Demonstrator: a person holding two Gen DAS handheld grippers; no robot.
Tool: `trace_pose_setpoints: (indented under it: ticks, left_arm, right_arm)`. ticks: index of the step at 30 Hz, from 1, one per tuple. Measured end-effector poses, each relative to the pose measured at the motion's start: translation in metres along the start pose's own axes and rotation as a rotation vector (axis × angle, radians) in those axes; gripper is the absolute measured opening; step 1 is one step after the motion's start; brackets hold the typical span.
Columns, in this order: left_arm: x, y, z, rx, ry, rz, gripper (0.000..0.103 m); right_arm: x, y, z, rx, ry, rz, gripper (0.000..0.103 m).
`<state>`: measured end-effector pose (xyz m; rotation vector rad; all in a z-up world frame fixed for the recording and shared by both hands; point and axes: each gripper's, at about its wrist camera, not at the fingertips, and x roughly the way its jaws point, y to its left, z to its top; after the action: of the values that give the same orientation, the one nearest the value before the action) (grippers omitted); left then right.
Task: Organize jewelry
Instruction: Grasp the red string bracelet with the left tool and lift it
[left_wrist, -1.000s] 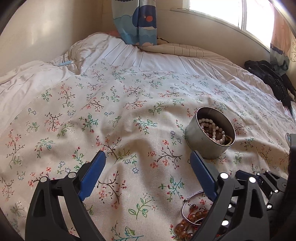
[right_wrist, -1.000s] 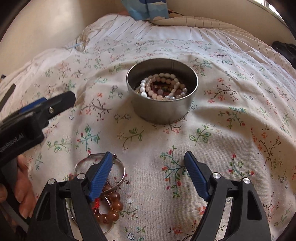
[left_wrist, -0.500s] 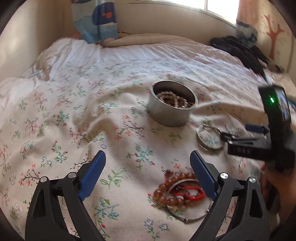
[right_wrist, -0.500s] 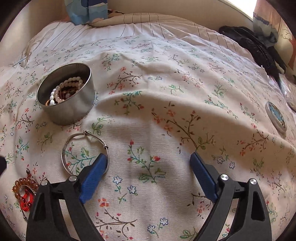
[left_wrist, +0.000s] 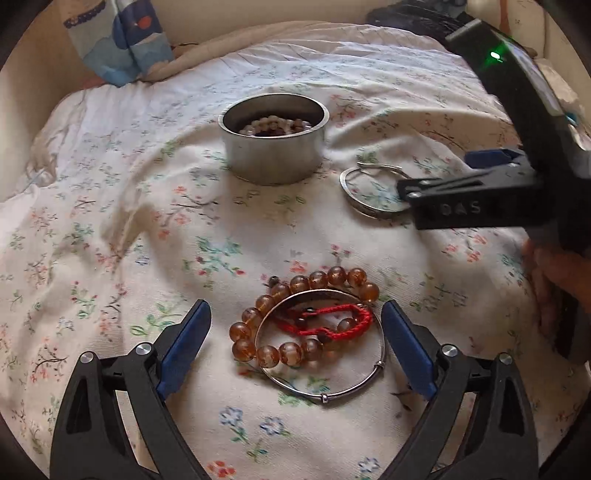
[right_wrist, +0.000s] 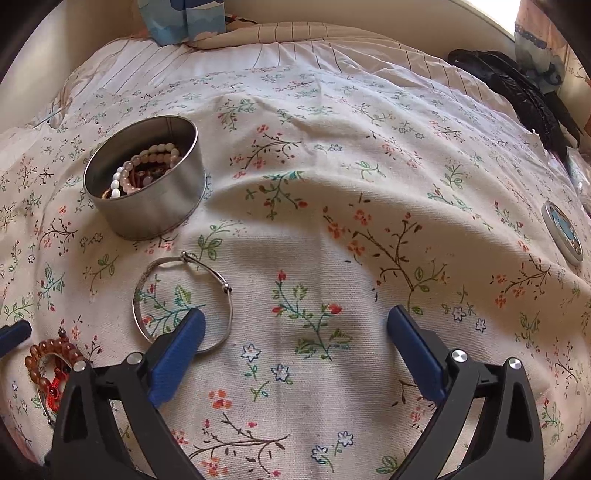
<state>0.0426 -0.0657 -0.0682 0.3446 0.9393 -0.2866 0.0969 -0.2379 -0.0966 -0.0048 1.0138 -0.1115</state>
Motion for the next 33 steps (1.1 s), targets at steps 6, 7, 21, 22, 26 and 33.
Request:
trace_pose_setpoints:
  ticks: [6,7,21,22,26,33]
  left_arm:
    - [0.005,0.081,0.002,-0.400,0.003,0.045,0.090]
    - [0.005,0.097,-0.003,-0.482,0.005,0.020,0.090]
    - [-0.005,0.106,-0.015,-0.537,-0.031,-0.086,0.090]
    - [-0.004,0.101,-0.012,-0.509,-0.036,-0.069,0.090]
    - [0.002,0.080,-0.001,-0.376,-0.022,-0.040,0.062]
    - [-0.011,0.075,0.001,-0.323,-0.077,0.018,0.053]
  right_arm:
    - [0.000,-0.003,0.002,0.009,-0.002,0.011,0.095]
    - [0.000,-0.003,0.002,0.010,-0.002,0.011,0.095]
    - [0.002,-0.004,0.003,0.007,-0.002,0.021,0.096]
    - [0.002,-0.003,0.002,0.005,-0.002,0.021,0.096]
    - [0.001,-0.001,0.001,-0.001,-0.006,0.027,0.096]
    - [-0.003,0.009,0.001,-0.044,-0.017,0.035,0.096]
